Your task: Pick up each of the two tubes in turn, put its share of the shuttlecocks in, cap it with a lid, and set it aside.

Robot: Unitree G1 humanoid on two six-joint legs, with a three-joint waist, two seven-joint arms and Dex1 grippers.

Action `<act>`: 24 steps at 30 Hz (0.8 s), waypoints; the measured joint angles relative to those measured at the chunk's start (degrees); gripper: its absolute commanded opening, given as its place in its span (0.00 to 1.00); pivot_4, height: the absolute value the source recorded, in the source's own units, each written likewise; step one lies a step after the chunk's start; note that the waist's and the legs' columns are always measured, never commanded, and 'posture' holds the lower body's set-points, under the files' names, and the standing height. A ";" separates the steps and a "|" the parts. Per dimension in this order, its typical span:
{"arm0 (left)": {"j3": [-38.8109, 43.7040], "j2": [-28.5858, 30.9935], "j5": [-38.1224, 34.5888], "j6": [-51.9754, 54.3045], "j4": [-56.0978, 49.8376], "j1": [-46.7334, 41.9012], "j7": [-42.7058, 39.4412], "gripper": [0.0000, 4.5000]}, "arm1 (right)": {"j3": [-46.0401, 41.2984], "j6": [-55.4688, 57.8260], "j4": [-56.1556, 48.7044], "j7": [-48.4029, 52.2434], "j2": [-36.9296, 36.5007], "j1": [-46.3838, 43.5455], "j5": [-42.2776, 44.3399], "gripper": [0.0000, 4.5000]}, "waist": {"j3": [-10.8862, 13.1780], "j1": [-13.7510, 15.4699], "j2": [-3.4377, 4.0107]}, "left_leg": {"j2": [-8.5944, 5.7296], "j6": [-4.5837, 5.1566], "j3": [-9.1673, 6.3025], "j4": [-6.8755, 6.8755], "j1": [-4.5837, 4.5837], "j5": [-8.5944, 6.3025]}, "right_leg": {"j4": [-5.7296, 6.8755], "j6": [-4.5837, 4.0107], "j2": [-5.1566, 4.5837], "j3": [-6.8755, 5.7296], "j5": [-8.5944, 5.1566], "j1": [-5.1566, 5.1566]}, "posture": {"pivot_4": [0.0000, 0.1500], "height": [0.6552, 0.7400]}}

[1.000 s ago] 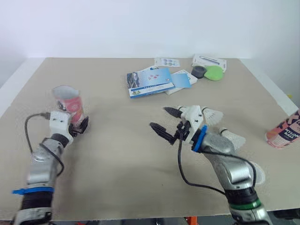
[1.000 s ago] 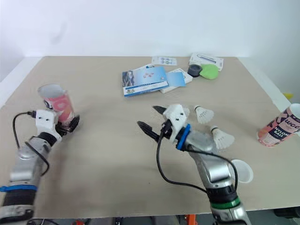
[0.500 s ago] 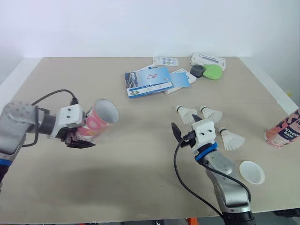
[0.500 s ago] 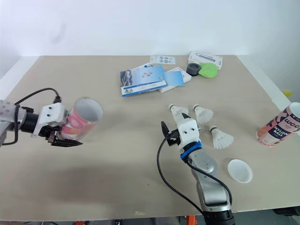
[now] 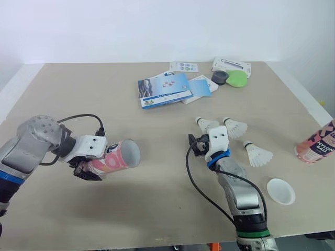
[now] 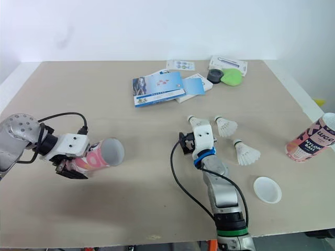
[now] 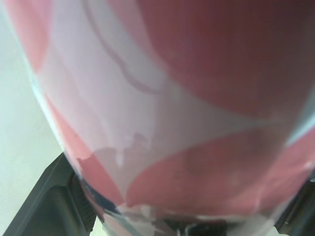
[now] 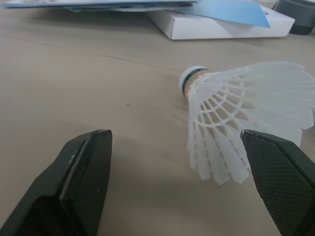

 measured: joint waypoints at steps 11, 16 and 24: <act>3.40 -1.15 0.31 3.95 -3.38 4.65 4.48 0.87 | -0.89 -3.26 5.99 -0.72 1.08 -2.87 0.44 0.31 | -0.01 -0.26 0.02 | -0.03 0.05 0.15 0.10 0.66 0.06 | 0.48 -0.06 -0.01 0.15 -0.04 0.36 | 1.00 1.00; 4.44 -1.23 -0.09 4.51 -3.90 5.73 4.89 0.87 | -1.09 -4.88 7.22 -0.52 1.07 -3.21 0.62 0.01 | -0.01 -0.34 0.02 | -0.03 0.05 0.19 0.10 0.70 0.06 | 0.50 -0.07 -0.01 0.17 -0.05 0.37 | 1.00 1.00; 5.18 -1.32 -0.63 5.13 -4.27 6.36 4.80 0.87 | 1.48 -3.14 -11.37 27.28 -11.47 -0.34 19.71 0.01 | 0.06 -0.61 0.14 | -0.01 0.09 0.15 0.07 0.69 0.02 | 0.52 0.05 -0.07 0.20 -0.16 0.42 | 1.00 1.00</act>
